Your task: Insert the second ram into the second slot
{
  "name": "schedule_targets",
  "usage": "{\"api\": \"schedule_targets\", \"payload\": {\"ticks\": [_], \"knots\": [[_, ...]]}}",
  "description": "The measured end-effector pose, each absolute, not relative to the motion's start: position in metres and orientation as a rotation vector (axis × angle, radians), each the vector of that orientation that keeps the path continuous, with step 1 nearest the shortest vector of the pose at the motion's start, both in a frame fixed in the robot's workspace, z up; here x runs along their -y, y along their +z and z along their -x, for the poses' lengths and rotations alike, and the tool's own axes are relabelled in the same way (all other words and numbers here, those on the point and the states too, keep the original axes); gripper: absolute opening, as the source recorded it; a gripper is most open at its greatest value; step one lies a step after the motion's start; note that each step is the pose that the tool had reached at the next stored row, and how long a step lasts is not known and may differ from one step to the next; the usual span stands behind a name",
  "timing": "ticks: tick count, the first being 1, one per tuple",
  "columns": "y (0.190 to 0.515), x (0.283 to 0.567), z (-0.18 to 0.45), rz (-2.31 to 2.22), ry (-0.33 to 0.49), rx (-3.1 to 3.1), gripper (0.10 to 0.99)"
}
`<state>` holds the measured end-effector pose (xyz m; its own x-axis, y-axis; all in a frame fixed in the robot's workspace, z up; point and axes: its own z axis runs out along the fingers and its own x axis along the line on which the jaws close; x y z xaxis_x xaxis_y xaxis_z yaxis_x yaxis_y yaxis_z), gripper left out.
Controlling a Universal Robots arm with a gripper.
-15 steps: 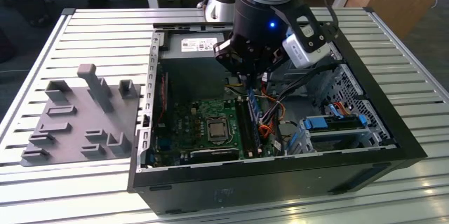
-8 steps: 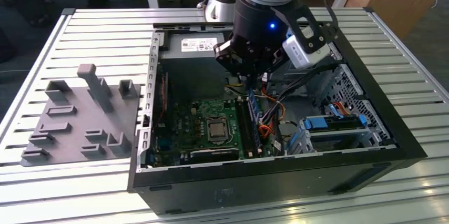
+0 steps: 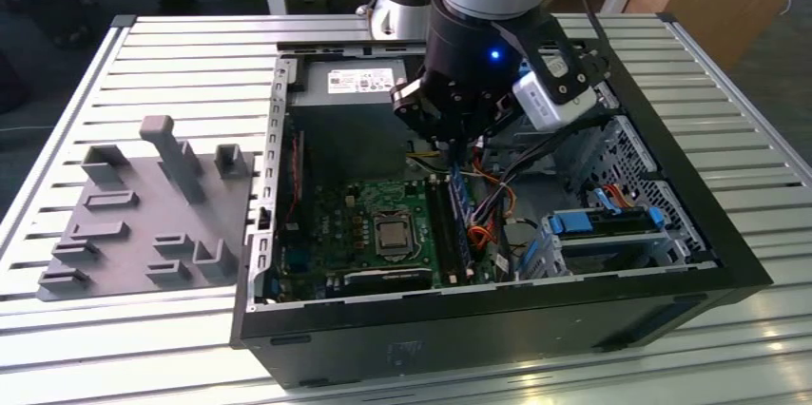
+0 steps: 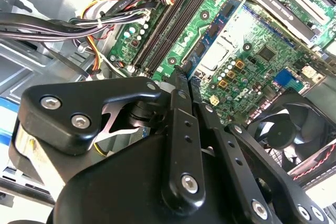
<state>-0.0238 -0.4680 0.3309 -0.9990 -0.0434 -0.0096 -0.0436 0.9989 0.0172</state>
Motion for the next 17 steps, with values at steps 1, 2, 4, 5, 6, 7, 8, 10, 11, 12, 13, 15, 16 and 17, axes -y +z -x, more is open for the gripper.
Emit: {"api": "schedule_targets", "payload": {"ticks": [1, 2, 4, 5, 6, 7, 8, 10, 11, 12, 13, 15, 16, 17], "knots": [[0.3309, 0.468, 0.0237, 0.068, 0.027, -3.132, 0.137], [0.3309, 0.468, 0.0238, 0.067, 0.027, -3.132, 0.137], [0.3306, 0.4679, 0.024, 0.066, 0.027, -3.132, 0.137], [0.3305, 0.4679, 0.024, 0.066, 0.027, -3.132, 0.137], [0.3304, 0.4679, 0.024, 0.066, 0.027, -3.132, 0.137], [0.3302, 0.4679, 0.024, 0.066, 0.027, -3.132, 0.137], [0.3299, 0.4679, 0.024, 0.066, 0.027, -3.132, 0.137], [0.3294, 0.4679, 0.024, 0.065, 0.027, -3.132, 0.137], [0.3291, 0.4679, 0.024, 0.065, 0.027, -3.132, 0.137], [0.3287, 0.4679, 0.024, 0.065, 0.027, -3.132, 0.137], [0.3284, 0.4679, 0.024, 0.065, 0.027, -3.132, 0.137], [0.3276, 0.4679, 0.024, 0.064, 0.027, -3.132, 0.137], [0.3273, 0.4679, 0.024, 0.064, 0.027, -3.132, 0.137], [0.3269, 0.4679, 0.024, 0.064, 0.027, -3.132, 0.137]]}}
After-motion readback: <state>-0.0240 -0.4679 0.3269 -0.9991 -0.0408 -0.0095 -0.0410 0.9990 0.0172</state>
